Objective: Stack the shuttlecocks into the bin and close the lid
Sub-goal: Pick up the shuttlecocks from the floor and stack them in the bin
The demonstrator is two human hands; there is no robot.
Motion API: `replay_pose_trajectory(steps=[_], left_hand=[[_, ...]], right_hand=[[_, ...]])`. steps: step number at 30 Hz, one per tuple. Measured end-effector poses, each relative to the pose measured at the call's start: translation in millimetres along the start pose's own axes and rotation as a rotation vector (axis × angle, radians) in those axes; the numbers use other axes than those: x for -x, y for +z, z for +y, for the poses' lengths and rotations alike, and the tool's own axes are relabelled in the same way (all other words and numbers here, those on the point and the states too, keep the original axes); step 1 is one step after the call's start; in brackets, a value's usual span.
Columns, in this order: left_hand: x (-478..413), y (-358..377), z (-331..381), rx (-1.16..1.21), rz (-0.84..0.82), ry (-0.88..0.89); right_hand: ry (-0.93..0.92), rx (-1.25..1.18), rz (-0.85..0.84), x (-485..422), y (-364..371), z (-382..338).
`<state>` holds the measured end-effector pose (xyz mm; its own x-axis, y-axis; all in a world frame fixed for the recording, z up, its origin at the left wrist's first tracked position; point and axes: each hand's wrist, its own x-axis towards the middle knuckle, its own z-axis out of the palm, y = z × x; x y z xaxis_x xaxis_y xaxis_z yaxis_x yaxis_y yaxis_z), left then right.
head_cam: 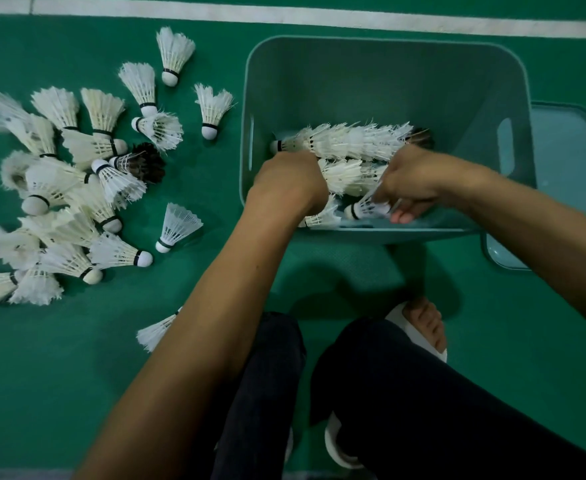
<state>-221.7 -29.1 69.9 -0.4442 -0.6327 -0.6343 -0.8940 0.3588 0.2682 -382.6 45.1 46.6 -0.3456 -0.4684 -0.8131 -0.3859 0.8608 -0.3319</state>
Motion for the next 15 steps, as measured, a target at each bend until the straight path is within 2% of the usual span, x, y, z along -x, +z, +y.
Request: replay_pose_trajectory(steps=[5, 8, 11, 15], left_hand=[[-13, 7, -2, -0.117, -0.149, -0.001], [-20, 6, -6, -0.085, -0.154, -0.013], [-23, 4, -8, -0.04, -0.145, -0.016], [-25, 5, -6, -0.02, -0.149, -0.011]], right_hand=[[0.12, -0.051, -0.241, -34, 31, -19], [0.225, -0.263, -0.337, -43, 38, -27], [0.24, -0.459, -0.332, -48, 30, -26], [0.216, -0.388, -0.288, -52, 32, -16]])
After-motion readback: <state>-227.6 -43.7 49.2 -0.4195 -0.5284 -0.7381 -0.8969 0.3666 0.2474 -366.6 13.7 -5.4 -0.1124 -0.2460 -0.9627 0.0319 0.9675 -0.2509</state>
